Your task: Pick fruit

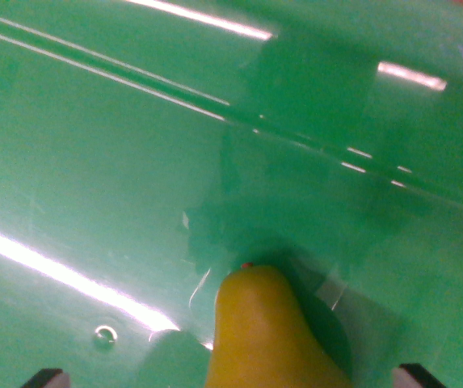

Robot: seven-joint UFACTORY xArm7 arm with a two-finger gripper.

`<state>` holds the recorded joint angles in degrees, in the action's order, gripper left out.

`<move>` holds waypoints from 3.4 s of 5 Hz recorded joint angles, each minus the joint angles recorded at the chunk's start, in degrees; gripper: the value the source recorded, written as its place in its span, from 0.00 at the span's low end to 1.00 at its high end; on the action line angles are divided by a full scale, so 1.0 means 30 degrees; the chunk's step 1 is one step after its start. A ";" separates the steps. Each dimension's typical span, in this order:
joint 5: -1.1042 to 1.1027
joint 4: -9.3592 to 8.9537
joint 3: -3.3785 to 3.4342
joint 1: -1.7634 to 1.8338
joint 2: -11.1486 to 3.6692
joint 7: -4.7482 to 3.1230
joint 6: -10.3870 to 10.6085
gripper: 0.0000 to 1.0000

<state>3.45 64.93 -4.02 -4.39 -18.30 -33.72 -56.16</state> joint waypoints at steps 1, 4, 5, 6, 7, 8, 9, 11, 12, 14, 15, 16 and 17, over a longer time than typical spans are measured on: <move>0.0000 0.0000 0.0000 0.0000 0.0000 0.0000 0.0000 0.00; 0.0030 -0.0784 -0.0023 -0.0189 -0.0500 -0.1131 0.1282 0.00; 0.0030 -0.0784 -0.0023 -0.0189 -0.0500 -0.1131 0.1282 0.00; 0.0042 -0.1117 -0.0033 -0.0270 -0.0713 -0.1610 0.1826 0.00; 0.0042 -0.1117 -0.0033 -0.0270 -0.0713 -0.1610 0.1826 0.00; 0.0052 -0.1376 -0.0040 -0.0332 -0.0878 -0.1984 0.2249 0.00; 0.0066 -0.1754 -0.0052 -0.0423 -0.1119 -0.2528 0.2866 1.00; 0.0066 -0.1754 -0.0052 -0.0423 -0.1119 -0.2528 0.2866 1.00; 0.0066 -0.1754 -0.0052 -0.0423 -0.1119 -0.2528 0.2866 1.00; 0.0066 -0.1754 -0.0052 -0.0423 -0.1119 -0.2528 0.2866 1.00; 0.0066 -0.1754 -0.0052 -0.0423 -0.1119 -0.2528 0.2866 1.00; 0.0064 -0.1717 -0.0053 -0.0423 -0.1102 -0.2527 0.2813 1.00; 0.0064 -0.1717 -0.0053 -0.0423 -0.1102 -0.2527 0.2813 1.00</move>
<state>3.64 59.78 -4.18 -5.66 -21.60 -41.30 -47.73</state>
